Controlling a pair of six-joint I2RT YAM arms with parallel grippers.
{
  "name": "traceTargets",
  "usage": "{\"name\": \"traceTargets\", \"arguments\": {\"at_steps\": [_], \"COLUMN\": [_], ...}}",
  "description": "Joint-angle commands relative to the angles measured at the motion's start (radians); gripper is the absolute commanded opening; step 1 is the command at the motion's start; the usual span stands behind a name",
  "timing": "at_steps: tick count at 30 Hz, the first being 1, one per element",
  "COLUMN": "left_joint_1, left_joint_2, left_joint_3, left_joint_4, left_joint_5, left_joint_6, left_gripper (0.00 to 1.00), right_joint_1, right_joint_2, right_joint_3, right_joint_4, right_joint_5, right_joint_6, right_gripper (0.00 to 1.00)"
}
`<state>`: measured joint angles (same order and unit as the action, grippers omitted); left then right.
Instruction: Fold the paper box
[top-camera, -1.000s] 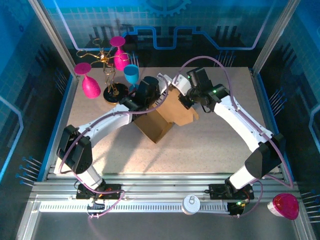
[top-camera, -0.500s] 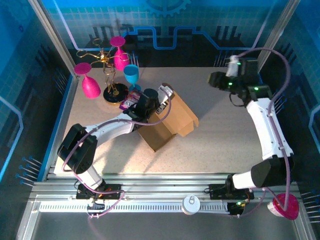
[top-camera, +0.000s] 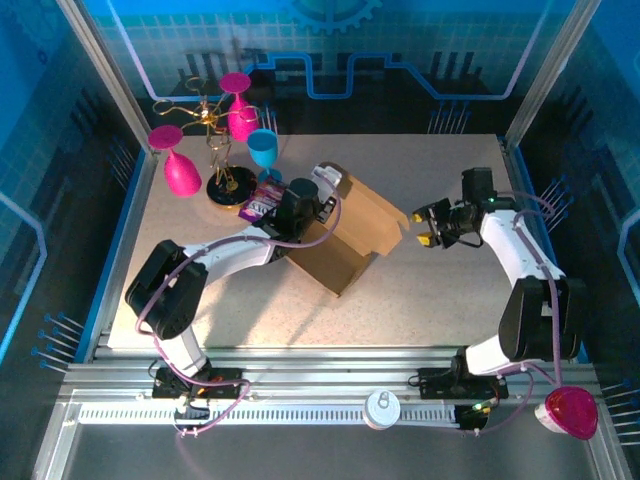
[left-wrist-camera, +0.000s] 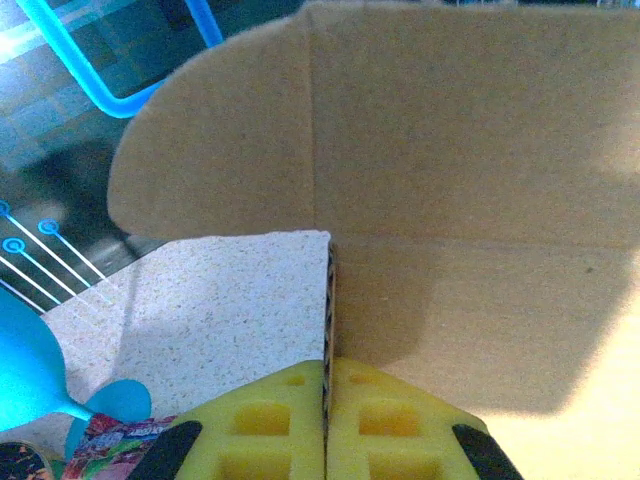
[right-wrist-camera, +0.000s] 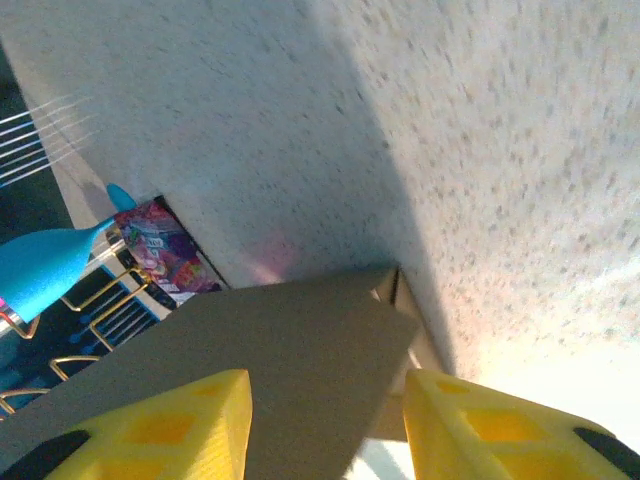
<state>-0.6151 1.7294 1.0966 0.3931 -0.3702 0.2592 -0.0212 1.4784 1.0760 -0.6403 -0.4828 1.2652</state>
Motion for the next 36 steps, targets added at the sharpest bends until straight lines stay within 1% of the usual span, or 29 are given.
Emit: {"name": "traceTargets", "arguments": {"at_steps": [1, 3, 5, 8, 12, 13, 15, 19, 22, 25, 29, 33, 36], "left_joint_1": [0.008, 0.009, 0.012, 0.018, 0.024, 0.026, 0.028, 0.03, 0.031, 0.032, 0.034, 0.037, 0.041], "left_joint_2": [0.005, 0.005, 0.004, 0.002, 0.004, 0.005, 0.009, 0.021, 0.034, 0.041, 0.05, 0.057, 0.061], "left_joint_3": [-0.013, -0.029, -0.041, -0.052, -0.055, -0.054, -0.053, -0.05, -0.042, -0.038, -0.033, -0.03, -0.029], "left_joint_4": [0.064, 0.078, 0.085, 0.087, 0.086, 0.085, 0.091, 0.092, 0.087, 0.088, 0.093, 0.097, 0.092], "left_joint_5": [-0.001, -0.006, -0.01, -0.014, -0.019, -0.02, -0.02, -0.02, -0.023, -0.027, -0.032, -0.036, -0.045], "left_joint_6": [-0.086, -0.106, -0.121, -0.137, -0.152, -0.157, -0.166, -0.182, -0.191, -0.203, -0.212, -0.222, -0.231], "left_gripper": [0.0, 0.0, 0.0, 0.0, 0.0, 0.0, 0.0, 0.0, 0.0, 0.0, 0.0, 0.0, 0.0], "right_joint_1": [0.031, 0.03, 0.016, -0.027, -0.091, -0.103, -0.113, -0.099, -0.078, -0.049, -0.024, -0.007, 0.0], "right_joint_2": [0.031, 0.042, 0.065, 0.095, 0.069, 0.066, 0.086, 0.199, 0.243, 0.247, 0.249, 0.257, 0.228], "right_joint_3": [-0.067, -0.082, -0.068, -0.031, -0.002, -0.01, -0.032, 0.014, 0.039, 0.036, 0.006, 0.02, -0.003], "right_joint_4": [0.149, 0.219, 0.243, 0.234, 0.158, 0.164, 0.244, 0.3, 0.337, 0.376, 0.471, 0.472, 0.47], "right_joint_5": [-0.107, -0.105, -0.109, -0.128, -0.111, -0.116, -0.149, -0.208, -0.225, -0.232, -0.253, -0.27, -0.273], "right_joint_6": [0.242, 0.291, 0.291, 0.246, 0.185, 0.189, 0.221, 0.205, 0.215, 0.261, 0.339, 0.345, 0.37], "right_gripper": [0.46, 0.47, 0.47, 0.44, 0.43, 0.43, 0.44, 0.43, 0.43, 0.44, 0.45, 0.43, 0.43]}}
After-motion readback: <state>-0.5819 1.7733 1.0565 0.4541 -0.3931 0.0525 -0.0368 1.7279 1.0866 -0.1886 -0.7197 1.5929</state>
